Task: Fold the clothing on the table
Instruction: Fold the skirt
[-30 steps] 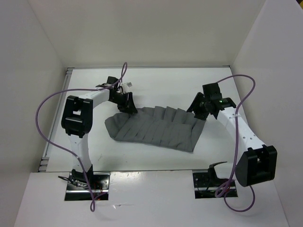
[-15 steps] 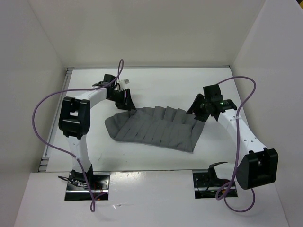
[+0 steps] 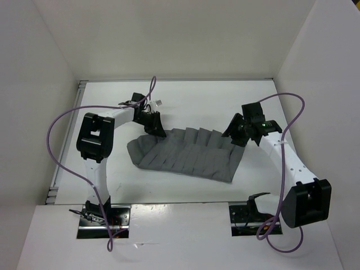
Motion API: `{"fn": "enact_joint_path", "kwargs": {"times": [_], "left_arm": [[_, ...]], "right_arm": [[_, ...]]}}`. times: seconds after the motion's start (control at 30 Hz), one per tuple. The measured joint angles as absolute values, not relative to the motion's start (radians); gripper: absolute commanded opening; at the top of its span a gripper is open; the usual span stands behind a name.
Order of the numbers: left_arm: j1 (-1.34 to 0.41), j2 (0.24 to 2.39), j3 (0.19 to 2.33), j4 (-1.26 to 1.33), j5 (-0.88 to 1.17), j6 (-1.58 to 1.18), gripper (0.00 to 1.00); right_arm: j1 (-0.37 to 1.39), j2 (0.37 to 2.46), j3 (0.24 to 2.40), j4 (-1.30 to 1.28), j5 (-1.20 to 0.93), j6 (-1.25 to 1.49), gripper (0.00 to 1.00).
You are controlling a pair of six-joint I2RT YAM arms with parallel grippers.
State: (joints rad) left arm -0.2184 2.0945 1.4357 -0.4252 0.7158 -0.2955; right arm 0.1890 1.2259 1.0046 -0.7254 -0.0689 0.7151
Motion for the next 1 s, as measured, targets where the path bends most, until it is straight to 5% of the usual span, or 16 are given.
{"fn": "enact_joint_path", "kwargs": {"times": [0.1, 0.73, 0.83, 0.97, 1.0], "left_arm": [[-0.226, 2.095, 1.436, -0.427, 0.722, -0.298, 0.00], [-0.228, 1.969, 1.420, -0.443, 0.723, -0.300, 0.00], [-0.227, 1.969, 1.414, -0.444, 0.724, -0.302, 0.18], [-0.220, 1.969, 1.400, -0.445, 0.734, -0.315, 0.28], [-0.216, 1.969, 1.398, -0.445, 0.736, -0.317, 0.28]], "right_arm": [[0.189, 1.214, 0.985, -0.725, -0.076, 0.723, 0.58], [0.159, 1.408, 0.889, -0.739, 0.014, 0.883, 0.62], [0.159, 1.457, 0.889, -0.739, 0.039, 0.886, 0.62], [0.159, 1.508, 0.889, -0.732, 0.051, 0.889, 0.45], [0.159, 1.519, 0.889, -0.728, 0.051, 0.890, 0.27]]}}
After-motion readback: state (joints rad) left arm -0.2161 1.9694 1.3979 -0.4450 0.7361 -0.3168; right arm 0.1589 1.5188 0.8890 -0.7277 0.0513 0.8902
